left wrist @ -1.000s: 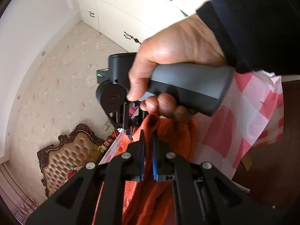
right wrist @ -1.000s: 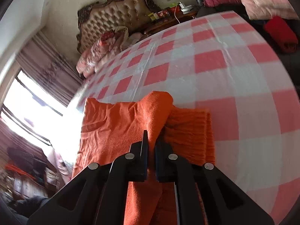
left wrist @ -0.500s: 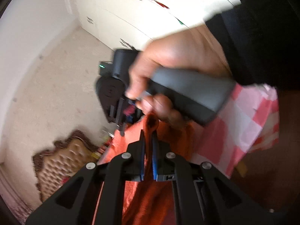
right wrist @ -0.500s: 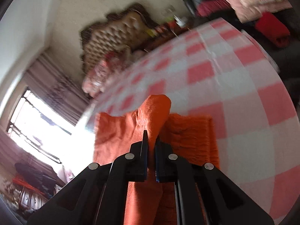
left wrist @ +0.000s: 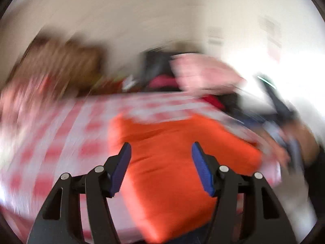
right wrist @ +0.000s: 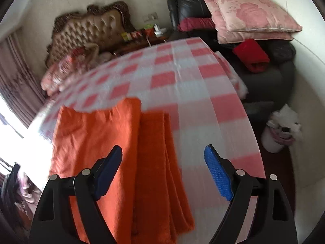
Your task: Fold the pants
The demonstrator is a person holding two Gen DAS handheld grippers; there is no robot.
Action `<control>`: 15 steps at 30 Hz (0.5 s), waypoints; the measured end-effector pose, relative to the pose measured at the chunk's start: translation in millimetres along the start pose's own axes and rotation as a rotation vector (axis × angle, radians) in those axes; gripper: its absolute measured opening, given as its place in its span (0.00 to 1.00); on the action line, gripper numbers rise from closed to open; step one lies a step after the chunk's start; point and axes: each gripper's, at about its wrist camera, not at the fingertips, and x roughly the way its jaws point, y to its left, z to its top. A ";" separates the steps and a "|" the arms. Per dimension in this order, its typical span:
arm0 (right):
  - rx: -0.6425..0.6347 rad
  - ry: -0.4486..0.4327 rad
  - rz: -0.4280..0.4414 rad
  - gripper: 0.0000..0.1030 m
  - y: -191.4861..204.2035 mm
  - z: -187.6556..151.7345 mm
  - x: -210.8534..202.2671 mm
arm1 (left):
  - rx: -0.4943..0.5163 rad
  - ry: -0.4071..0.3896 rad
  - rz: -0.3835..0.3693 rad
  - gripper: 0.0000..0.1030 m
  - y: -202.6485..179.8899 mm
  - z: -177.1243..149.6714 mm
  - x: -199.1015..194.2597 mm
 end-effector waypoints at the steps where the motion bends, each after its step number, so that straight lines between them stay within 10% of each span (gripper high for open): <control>1: -0.010 0.011 -0.030 0.79 3.8 -3.8 2.6 | -0.086 0.060 -0.013 0.58 23.7 2.4 13.2; 6: -0.009 0.028 -0.132 0.79 16.8 -23.2 12.3 | -0.335 0.277 -0.137 0.52 91.1 -15.1 68.0; 15: -0.006 -0.008 -0.154 0.64 31.1 -34.5 17.3 | -0.238 0.353 -0.167 0.25 73.8 -14.2 81.6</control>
